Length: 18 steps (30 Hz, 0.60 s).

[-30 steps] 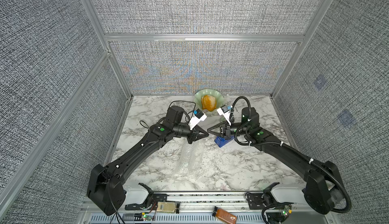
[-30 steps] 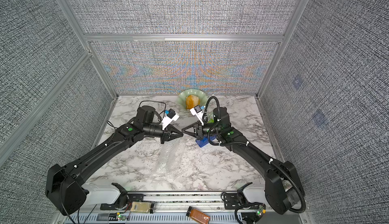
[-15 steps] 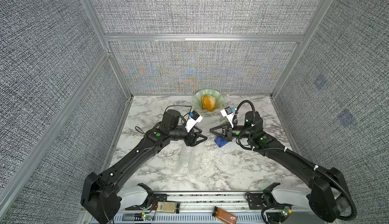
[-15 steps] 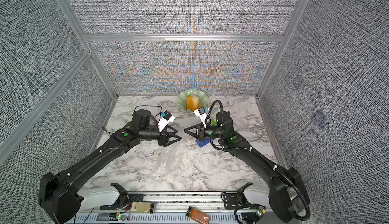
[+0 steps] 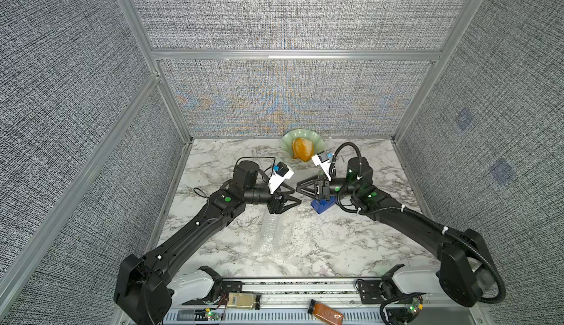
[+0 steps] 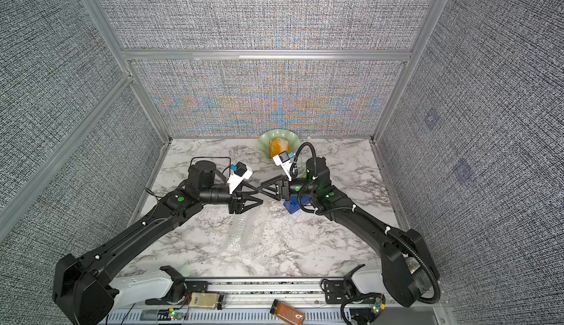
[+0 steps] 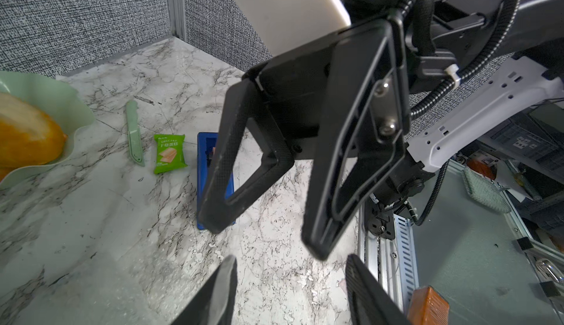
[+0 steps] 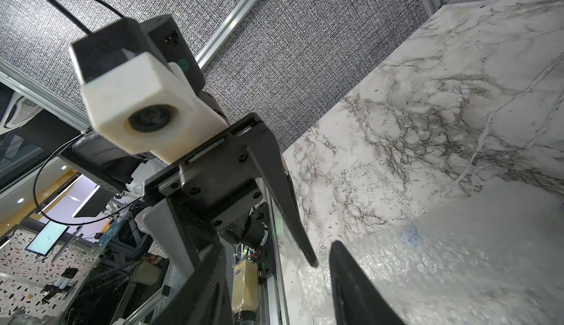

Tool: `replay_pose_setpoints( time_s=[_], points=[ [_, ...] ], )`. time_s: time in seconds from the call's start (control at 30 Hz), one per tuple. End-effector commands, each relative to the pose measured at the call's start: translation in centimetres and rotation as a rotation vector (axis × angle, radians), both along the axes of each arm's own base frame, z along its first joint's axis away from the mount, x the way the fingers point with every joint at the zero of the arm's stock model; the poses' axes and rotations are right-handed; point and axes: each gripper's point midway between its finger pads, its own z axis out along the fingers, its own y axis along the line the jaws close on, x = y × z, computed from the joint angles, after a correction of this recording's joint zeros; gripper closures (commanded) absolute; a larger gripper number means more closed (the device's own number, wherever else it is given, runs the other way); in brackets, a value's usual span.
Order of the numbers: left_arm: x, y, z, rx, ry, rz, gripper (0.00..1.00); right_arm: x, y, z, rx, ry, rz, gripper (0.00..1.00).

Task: Wrap wine bottles in bubble wrap
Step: Adjust the tape.

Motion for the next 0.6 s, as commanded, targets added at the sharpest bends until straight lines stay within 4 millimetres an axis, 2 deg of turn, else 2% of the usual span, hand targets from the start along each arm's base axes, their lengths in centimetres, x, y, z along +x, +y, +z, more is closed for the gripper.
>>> replay_pose_setpoints(
  time_s=[0.0, 0.03, 0.17, 0.27, 0.47, 0.57],
  points=[
    [-0.2, -0.1, 0.9, -0.028, -0.033, -0.027, 0.42, -0.4, 0.4, 0.0, -0.003, -0.01, 0.037, 0.51],
    [-0.3, -0.1, 0.9, -0.027, -0.033, -0.027, 0.42, -0.2, 0.6, 1.0, 0.009, -0.032, 0.041, 0.53],
    [-0.3, -0.2, 1.1, -0.033, -0.032, -0.032, 0.42, 0.1, 1.0, 0.6, -0.018, -0.025, 0.042, 0.56],
    [-0.3, -0.1, 1.0, -0.027, -0.028, -0.025, 0.42, 0.0, 1.0, 0.6, -0.015, -0.025, 0.049, 0.65],
    [0.1, 0.0, 0.9, -0.018, -0.034, -0.005, 0.42, -0.6, 1.2, 0.3, -0.028, -0.019, 0.065, 0.66],
    [0.2, 0.0, 1.0, -0.018, -0.036, -0.002, 0.43, -0.7, 1.2, 0.1, -0.037, -0.018, 0.066, 0.81]
  ],
)
